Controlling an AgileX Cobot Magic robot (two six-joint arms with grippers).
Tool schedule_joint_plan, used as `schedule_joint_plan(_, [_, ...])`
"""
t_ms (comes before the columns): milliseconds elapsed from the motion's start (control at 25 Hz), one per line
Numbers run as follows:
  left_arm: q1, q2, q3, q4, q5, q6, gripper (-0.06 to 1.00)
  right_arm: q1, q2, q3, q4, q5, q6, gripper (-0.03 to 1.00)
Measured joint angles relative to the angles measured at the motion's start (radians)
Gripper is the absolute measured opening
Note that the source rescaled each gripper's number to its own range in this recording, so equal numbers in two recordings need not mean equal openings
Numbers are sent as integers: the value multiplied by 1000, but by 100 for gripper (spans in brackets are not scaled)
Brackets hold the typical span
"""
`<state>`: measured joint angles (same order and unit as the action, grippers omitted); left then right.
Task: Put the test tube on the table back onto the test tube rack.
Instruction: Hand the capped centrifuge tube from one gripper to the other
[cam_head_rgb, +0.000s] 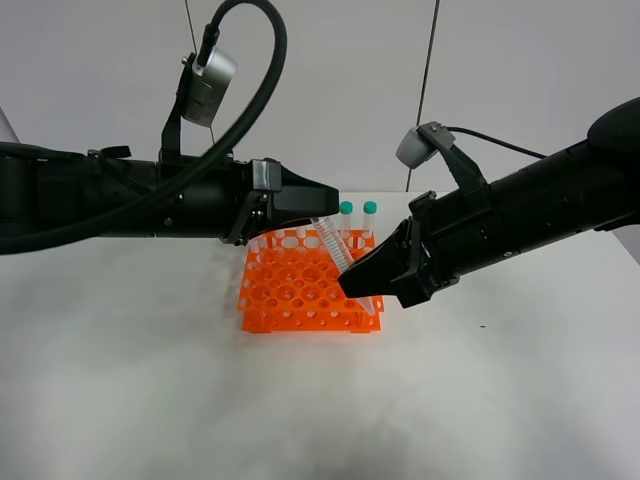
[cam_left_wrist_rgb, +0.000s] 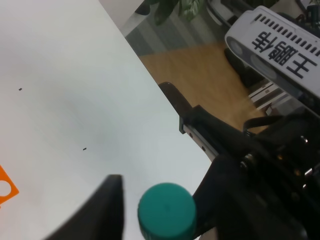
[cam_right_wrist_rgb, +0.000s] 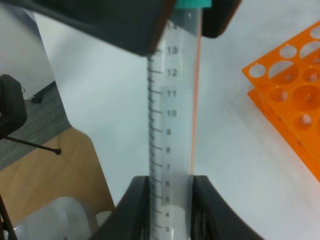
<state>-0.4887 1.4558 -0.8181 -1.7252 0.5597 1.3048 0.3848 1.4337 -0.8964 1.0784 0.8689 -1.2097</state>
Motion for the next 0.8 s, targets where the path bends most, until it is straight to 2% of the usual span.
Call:
schedule_joint_plan(40, [0,0,0,0,-1,0,3,0,0,0,1,0,0,2])
schedule_joint_plan(80, [0,0,0,-1,-1,-2,0,0,0,0,1,0,0,2])
schedule_joint_plan(360, [0,0,0,-5,-2,-3,0,0,0,0,9,-1,0,3])
schedule_joint_plan(400, [0,0,0,-5,-4,-3,0,0,0,0,10,-1,0,9])
schedule_joint_plan(440, [0,0,0,-5,-6,-3,0,0,0,0,13,-1,0,25])
schedule_joint_plan(520, [0,0,0,-5,-8,-3,0,0,0,0,23,-1,0,67])
schedule_joint_plan(560, [0,0,0,-5,-10,-3,0,0,0,0,27,-1,0,81])
schedule_joint_plan(640, [0,0,0,-5,-19,-3,0,0,-3,0,31,-1,3,92])
schedule_joint_plan(800, [0,0,0,-5,-33,-3,0,0,-55,-22,1,18,65,98])
